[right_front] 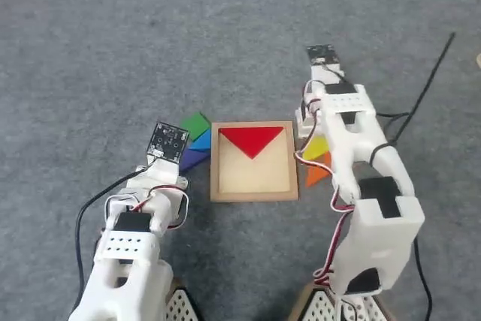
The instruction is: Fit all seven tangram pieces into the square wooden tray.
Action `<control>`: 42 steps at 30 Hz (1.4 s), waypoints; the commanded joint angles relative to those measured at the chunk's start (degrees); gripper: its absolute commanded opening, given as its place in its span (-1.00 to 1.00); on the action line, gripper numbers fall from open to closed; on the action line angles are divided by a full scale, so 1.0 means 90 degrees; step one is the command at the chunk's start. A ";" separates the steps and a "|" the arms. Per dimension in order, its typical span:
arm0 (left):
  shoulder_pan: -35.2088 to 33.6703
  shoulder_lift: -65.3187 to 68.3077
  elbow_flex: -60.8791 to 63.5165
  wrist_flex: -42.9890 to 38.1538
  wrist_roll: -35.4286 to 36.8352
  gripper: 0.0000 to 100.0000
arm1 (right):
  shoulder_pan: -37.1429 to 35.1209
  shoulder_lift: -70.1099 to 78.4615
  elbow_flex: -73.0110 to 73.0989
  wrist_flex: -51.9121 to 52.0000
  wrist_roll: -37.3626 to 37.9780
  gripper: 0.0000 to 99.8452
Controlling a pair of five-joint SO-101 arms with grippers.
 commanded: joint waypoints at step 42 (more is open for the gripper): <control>0.0000 0.0010 -0.0269 -0.0098 0.0010 -0.97 | 0.0093 -0.0698 0.0527 0.0093 -0.1377 -0.43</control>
